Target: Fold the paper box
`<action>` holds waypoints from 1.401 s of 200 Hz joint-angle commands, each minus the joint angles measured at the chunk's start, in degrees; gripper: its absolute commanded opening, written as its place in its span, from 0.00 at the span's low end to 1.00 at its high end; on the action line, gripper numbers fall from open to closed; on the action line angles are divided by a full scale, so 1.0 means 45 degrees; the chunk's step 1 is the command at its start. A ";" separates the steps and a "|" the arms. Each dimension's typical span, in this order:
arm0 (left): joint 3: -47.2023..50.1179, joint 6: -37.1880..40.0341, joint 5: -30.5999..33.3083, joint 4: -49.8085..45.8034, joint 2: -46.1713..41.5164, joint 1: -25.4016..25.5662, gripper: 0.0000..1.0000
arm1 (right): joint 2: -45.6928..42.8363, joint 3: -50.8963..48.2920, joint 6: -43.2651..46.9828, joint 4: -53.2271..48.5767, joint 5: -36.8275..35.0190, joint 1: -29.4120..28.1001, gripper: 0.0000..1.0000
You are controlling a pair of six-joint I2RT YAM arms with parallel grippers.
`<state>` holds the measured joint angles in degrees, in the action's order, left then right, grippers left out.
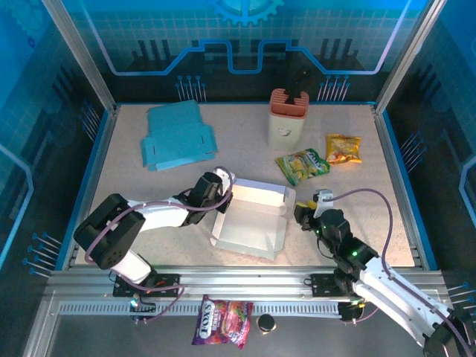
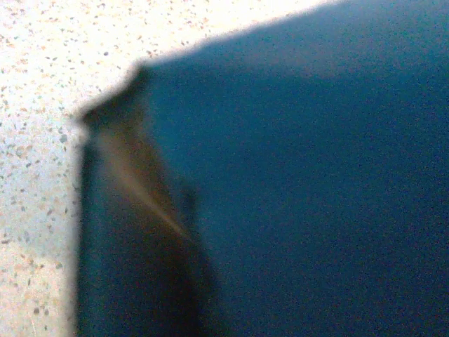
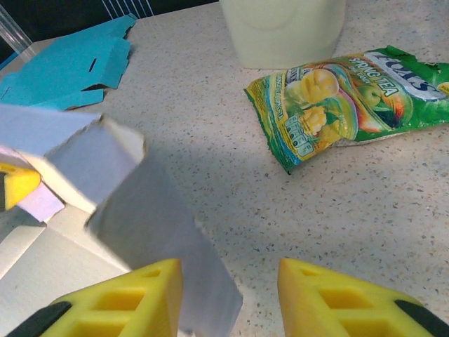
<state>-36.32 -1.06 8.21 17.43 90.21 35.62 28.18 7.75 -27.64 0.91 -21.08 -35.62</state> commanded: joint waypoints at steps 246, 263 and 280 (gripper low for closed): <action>-0.0537 0.0240 -0.0461 -0.0747 0.1112 -0.0546 0.00 | 0.6783 0.0738 0.1930 0.6888 0.7614 0.4010 0.51; -0.0569 0.0265 -0.0457 -0.0769 0.1131 -0.0534 0.00 | 0.6974 0.0831 0.2280 0.6918 0.7470 0.3830 0.50; -0.0602 0.0304 -0.0466 -0.0826 0.1105 -0.0548 0.00 | 0.7066 0.1044 0.2626 0.6757 0.7360 0.3627 0.50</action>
<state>-38.87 -1.06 6.57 18.31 93.08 33.47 59.33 9.91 -19.79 30.61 11.57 -17.54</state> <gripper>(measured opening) 0.066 0.503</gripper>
